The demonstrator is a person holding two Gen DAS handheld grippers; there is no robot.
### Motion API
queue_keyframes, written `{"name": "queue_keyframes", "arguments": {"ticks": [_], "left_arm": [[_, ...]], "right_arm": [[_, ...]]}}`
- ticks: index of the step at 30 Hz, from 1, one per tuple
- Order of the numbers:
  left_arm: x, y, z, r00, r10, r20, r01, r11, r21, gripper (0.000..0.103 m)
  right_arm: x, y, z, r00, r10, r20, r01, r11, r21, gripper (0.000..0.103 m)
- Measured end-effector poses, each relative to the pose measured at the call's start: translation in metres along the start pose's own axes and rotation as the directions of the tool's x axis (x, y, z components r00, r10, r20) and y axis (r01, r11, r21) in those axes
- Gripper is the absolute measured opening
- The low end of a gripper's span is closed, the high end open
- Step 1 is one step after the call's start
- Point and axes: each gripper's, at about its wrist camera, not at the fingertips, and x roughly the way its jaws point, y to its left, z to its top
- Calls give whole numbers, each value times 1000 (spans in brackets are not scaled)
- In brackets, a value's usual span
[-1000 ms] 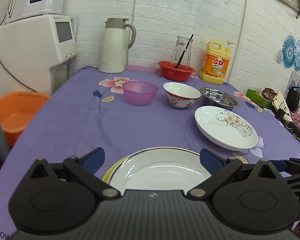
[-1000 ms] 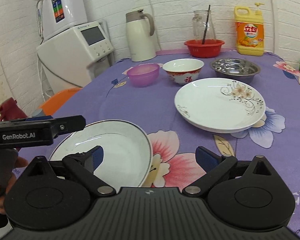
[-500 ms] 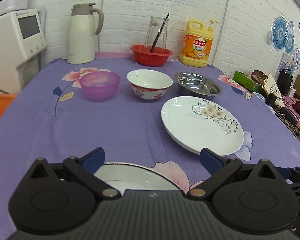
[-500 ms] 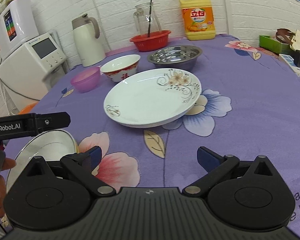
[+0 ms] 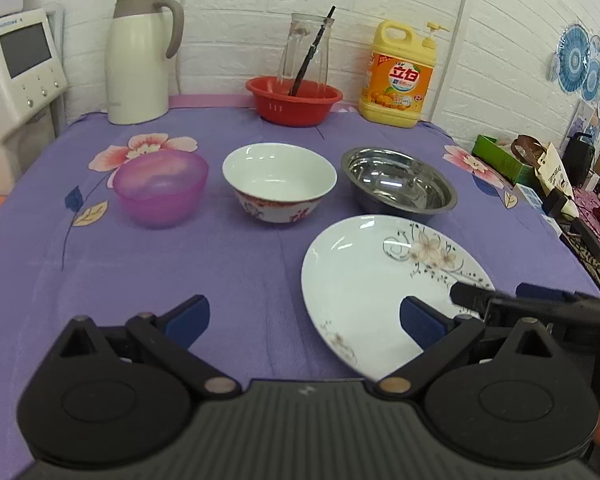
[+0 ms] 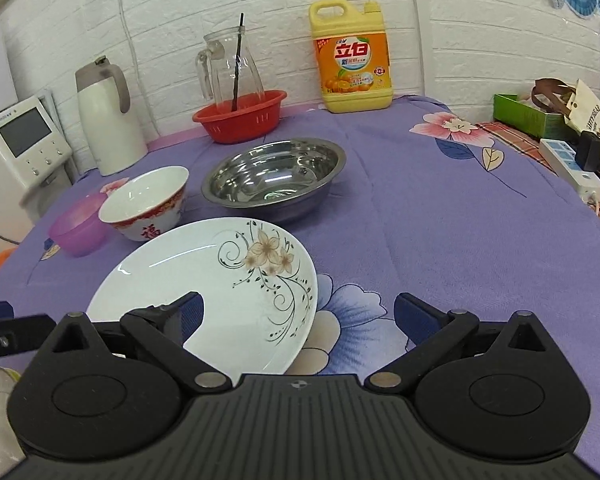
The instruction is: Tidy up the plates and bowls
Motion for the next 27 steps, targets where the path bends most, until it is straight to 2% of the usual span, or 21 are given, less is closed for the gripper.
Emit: {"name": "queue_keyframes", "arguments": {"ticks": [4, 7, 11, 17, 27], "left_arm": [[38, -5, 16, 998, -32, -60, 32, 999, -9, 100], [59, -12, 18, 996, -19, -87, 22, 999, 36, 100], [76, -16, 17, 993, -14, -114, 21, 998, 62, 100], [88, -7, 16, 985, -44, -164, 49, 998, 26, 100], [94, -18, 17, 979, 0, -202, 24, 993, 115, 100]], "right_arm": [[15, 6, -4, 999, 12, -37, -13, 1000, -18, 103], [22, 11, -9, 998, 17, -68, -20, 999, -36, 103], [25, 22, -14, 998, -17, -58, 10, 992, -125, 103], [25, 19, -13, 999, -3, -53, -4, 992, -124, 103], [26, 21, -13, 999, 12, -49, -18, 992, -125, 103]]}}
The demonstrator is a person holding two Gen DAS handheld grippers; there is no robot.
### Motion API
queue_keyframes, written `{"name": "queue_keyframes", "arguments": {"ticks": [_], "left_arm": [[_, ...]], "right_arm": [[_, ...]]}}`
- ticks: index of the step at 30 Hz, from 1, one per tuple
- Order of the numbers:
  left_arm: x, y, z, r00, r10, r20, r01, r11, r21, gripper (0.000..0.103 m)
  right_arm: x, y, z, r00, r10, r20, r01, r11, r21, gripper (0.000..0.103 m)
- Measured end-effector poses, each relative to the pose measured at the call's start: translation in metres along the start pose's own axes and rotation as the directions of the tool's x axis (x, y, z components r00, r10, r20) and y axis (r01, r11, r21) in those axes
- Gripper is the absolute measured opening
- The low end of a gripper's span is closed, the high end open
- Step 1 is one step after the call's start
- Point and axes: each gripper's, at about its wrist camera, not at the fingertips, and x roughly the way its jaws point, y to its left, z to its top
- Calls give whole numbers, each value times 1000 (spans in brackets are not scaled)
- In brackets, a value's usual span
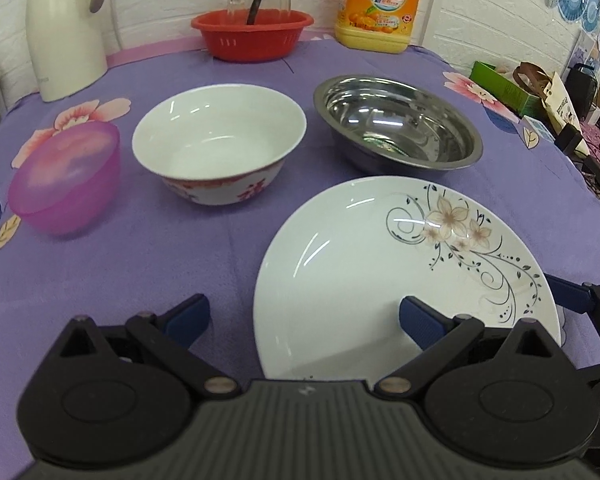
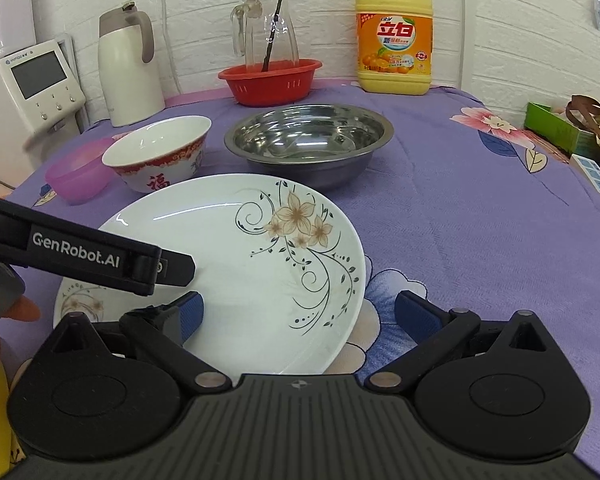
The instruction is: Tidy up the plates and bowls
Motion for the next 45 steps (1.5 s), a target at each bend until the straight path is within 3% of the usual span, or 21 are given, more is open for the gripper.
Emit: {"name": "queue_keyframes", "arguments": {"ticks": [11, 14, 17, 19, 23, 29, 38, 45], "left_arm": [[-1, -9, -3, 1000, -18, 1, 18, 999, 49, 98], [-6, -16, -5, 997, -71, 13, 70, 994, 82, 82], [-10, -16, -8, 998, -67, 14, 66, 996, 66, 78], [-16, -13, -11, 997, -75, 8, 75, 996, 39, 73], [-36, -12, -17, 996, -83, 33, 82, 996, 32, 72], [-77, -2, -29, 991, -95, 99, 95, 995, 13, 72], [-160, 49, -88, 981, -27, 191, 43, 996, -81, 72], [-192, 83, -152, 980, 56, 192, -24, 986, -168, 71]], "right_arm": [[-9, -5, -1, 998, 48, -38, -47, 999, 20, 103], [-8, 1, -1, 999, 33, -43, -34, 999, -6, 103], [-8, 19, -3, 997, 61, -37, -64, 996, -69, 103], [-11, 22, -3, 997, 56, -43, -59, 996, -66, 103], [-27, 21, -7, 996, 74, -50, -76, 997, -31, 103], [-60, 43, -9, 999, 54, 7, -53, 997, -58, 103], [-108, 97, -20, 985, 161, 64, -152, 981, -118, 103], [-127, 146, -46, 962, 270, 42, -258, 950, -178, 103]]}}
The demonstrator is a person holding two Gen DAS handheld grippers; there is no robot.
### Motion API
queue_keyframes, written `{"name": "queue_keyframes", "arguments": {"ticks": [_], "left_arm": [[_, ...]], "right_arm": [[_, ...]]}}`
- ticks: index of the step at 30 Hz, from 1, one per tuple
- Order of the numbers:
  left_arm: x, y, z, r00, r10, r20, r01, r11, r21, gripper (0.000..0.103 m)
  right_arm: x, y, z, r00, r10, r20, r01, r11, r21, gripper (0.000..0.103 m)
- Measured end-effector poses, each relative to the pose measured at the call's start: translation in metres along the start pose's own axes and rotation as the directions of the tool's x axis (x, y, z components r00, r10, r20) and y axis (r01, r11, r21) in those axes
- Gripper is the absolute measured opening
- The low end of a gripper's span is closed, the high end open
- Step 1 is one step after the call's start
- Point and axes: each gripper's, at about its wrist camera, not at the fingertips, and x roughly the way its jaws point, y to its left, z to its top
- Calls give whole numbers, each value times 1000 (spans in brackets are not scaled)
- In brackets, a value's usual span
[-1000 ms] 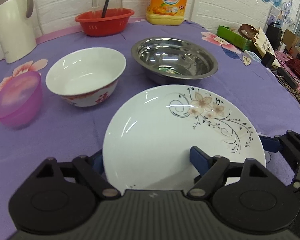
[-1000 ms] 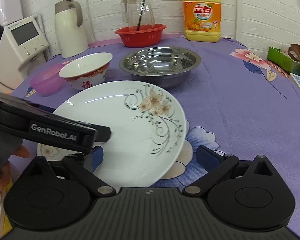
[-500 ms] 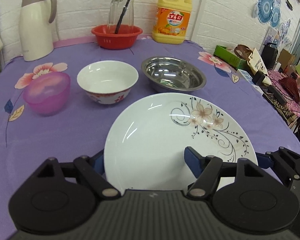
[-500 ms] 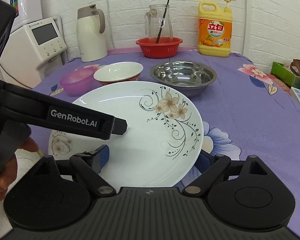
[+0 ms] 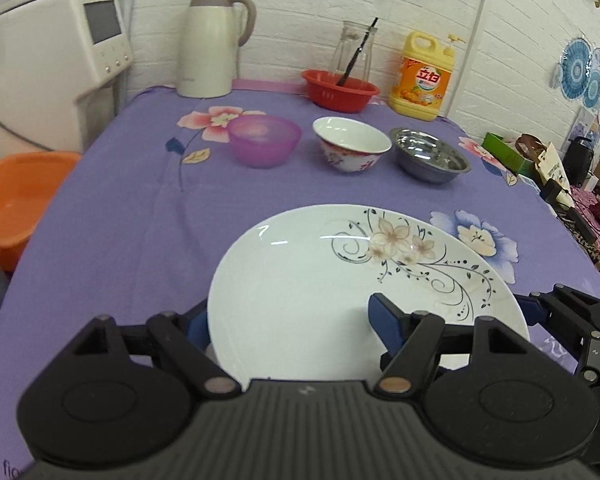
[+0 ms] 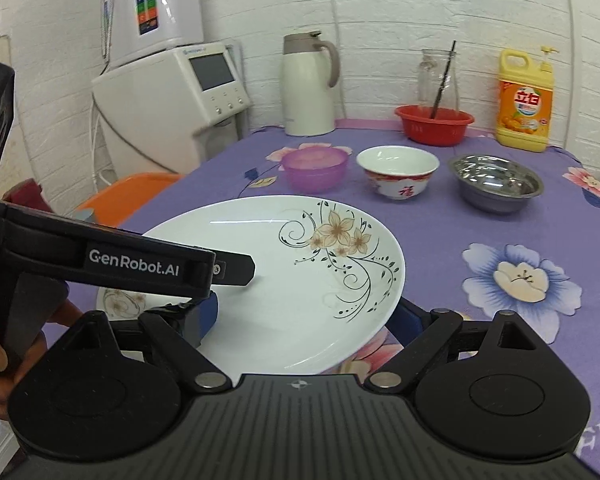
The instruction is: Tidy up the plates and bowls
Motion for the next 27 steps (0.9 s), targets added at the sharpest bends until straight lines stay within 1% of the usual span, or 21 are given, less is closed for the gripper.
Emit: {"name": "queue_keyframes", "arguments": {"ticks": [2, 4, 5, 8, 10, 12, 13, 15, 17, 18, 19, 21, 22, 24, 27], "left_arm": [[-2, 9, -13, 1000, 11, -5, -11, 1000, -22, 71], [-1, 15, -21, 1000, 6, -5, -6, 999, -39, 71], [-3, 17, -24, 1000, 5, 9, -5, 999, -39, 71], [0, 18, -29, 1000, 8, 12, -7, 999, -42, 71], [5, 21, -32, 1000, 5, 1, -5, 999, -49, 72], [6, 21, -33, 1000, -6, 12, 6, 999, -36, 73], [6, 20, -33, 1000, -6, 14, 7, 999, -37, 76], [5, 20, -34, 1000, -3, 23, 4, 999, -39, 76], [2, 19, -33, 999, 5, 50, -4, 1000, -18, 79], [-2, 17, -33, 997, 18, 70, -18, 1000, 3, 87], [-5, 14, -32, 996, 21, 87, -23, 999, 25, 90], [-9, 10, -30, 995, 18, 100, -24, 998, 58, 91], [-10, 9, -29, 994, 20, 105, -27, 998, 62, 91], [-14, 8, -25, 992, 23, 126, -30, 998, 55, 91], [-17, 8, -19, 988, 24, 150, -30, 999, 36, 92]], "right_arm": [[3, 12, -7, 1000, 16, -27, -17, 1000, -16, 103], [6, 18, -14, 998, 27, -53, -29, 999, -27, 103], [8, 20, -16, 998, 27, -63, -29, 999, -31, 103], [14, 22, -20, 996, 24, -81, -26, 999, -31, 103], [15, 25, -22, 997, 13, -79, -17, 998, -54, 103], [15, 27, -23, 997, 12, -74, -17, 998, -57, 103], [14, 26, -23, 997, 9, -70, -13, 998, -54, 103], [15, 25, -22, 998, 2, -70, -6, 998, -59, 103], [15, 28, -22, 997, -3, -74, -3, 997, -72, 103], [15, 28, -22, 997, -5, -74, -1, 997, -77, 103], [16, 29, -23, 997, -8, -77, 1, 996, -91, 103], [15, 31, -23, 996, -12, -83, 3, 993, -115, 103], [15, 30, -23, 996, -10, -83, 1, 994, -108, 103], [14, 27, -22, 996, 0, -85, -8, 996, -94, 103], [13, 29, -22, 996, 4, -93, -14, 994, -108, 103]]}}
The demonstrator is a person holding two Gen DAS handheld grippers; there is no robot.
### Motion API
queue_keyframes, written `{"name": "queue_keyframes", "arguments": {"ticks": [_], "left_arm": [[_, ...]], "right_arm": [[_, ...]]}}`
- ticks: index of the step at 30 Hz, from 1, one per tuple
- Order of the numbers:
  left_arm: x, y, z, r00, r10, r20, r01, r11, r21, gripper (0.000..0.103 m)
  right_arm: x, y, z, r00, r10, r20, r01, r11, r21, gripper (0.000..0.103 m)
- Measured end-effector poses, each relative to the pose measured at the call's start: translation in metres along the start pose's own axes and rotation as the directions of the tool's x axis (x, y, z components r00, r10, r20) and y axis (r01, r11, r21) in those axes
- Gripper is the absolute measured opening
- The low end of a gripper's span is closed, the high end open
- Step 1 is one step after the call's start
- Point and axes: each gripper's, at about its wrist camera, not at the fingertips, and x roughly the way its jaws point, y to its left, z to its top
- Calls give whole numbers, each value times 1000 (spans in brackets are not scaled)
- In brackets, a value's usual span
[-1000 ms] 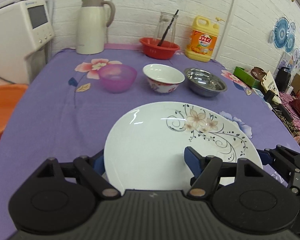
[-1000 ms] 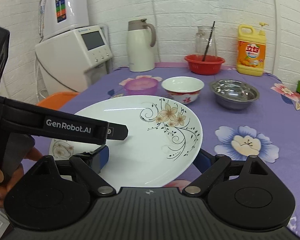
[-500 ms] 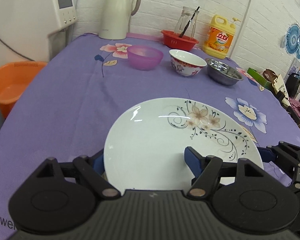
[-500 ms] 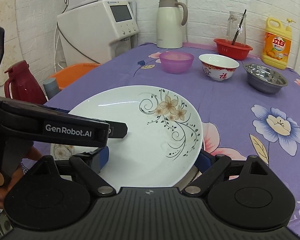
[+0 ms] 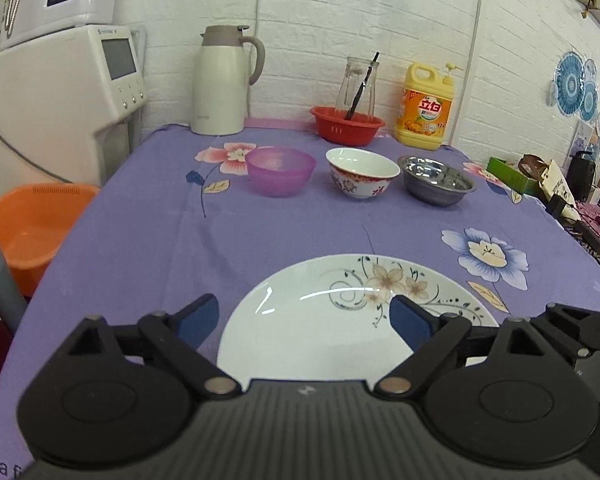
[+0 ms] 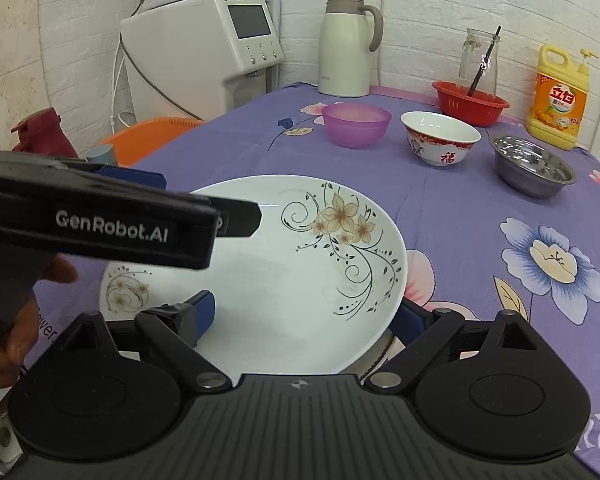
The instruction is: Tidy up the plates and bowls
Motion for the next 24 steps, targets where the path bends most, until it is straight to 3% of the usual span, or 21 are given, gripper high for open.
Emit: {"name": "queue_keyframes", "arguments": {"ticks": [6, 12, 14, 19, 24], "left_arm": [[1, 0, 8, 1000, -1, 15, 1, 999, -35, 94], [1, -2, 8, 1000, 10, 12, -9, 999, -39, 95], [0, 0, 8, 1000, 14, 13, -13, 999, -45, 95], [0, -1, 10, 1000, 13, 12, -12, 998, -57, 97], [4, -11, 12, 1000, 4, -4, -5, 999, -44, 100]], "right_arm": [[0, 3, 0, 997, -76, -5, 76, 997, -34, 103], [3, -2, -2, 999, -28, -38, 27, 999, -27, 103], [-2, -12, -3, 1000, -4, -8, 5, 999, 41, 103], [-20, -39, -3, 995, -56, 79, 44, 987, 154, 103], [-26, -67, -5, 992, -89, 94, 62, 965, 255, 103]]}}
